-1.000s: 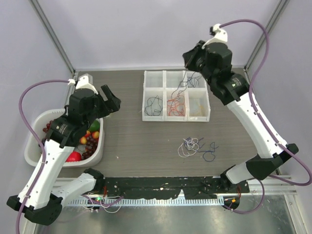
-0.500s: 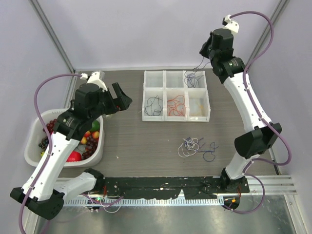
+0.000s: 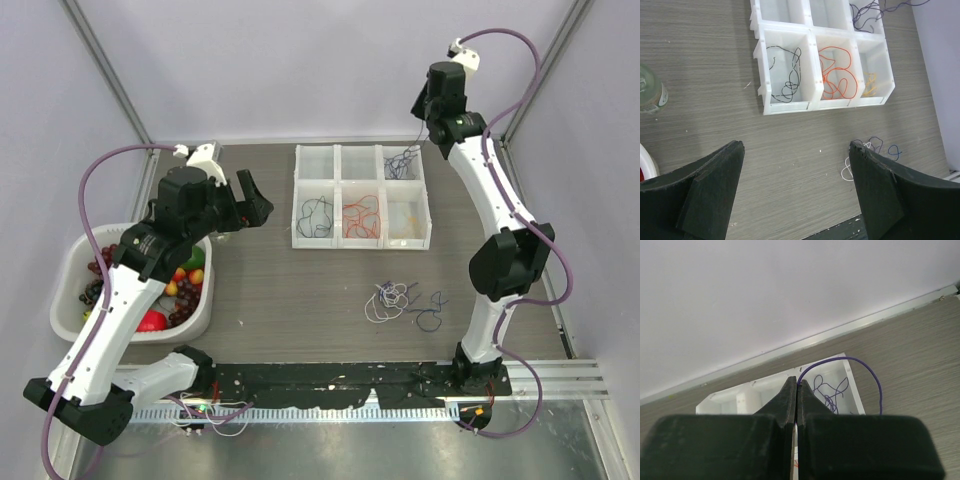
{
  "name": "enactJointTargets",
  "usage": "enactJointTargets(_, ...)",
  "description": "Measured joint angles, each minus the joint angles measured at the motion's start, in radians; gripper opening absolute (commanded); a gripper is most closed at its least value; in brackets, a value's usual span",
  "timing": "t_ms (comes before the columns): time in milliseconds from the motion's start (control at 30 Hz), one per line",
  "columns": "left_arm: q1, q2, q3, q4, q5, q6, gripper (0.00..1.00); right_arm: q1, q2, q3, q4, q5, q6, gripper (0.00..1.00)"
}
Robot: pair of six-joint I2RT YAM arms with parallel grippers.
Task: Untangle the cables
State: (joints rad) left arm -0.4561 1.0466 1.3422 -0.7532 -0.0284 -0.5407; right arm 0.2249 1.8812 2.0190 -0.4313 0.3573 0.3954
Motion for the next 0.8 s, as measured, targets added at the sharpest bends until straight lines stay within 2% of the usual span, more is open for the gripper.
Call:
enactJointTargets(400,0.000,0.006,0.000,-0.026,0.008,0.028,0.90,0.000,0.282,-0.036,0.032,-0.074,0.037,0.01)
enactJointTargets(667,0.000,0.030,0.000,-0.030,0.095,0.025,0.88,0.000,0.482,0.041,-0.122,-0.102,0.043,0.01)
enactJointTargets(733,0.000,0.042,-0.002,-0.030,0.135,0.023,0.88,0.000,0.516,0.092,-0.167,-0.109,0.040,0.07)
enactJointTargets(800,0.000,0.054,-0.008,-0.031,0.171,0.018,0.88,0.000,0.538,0.148,-0.210,-0.116,0.038,0.20)
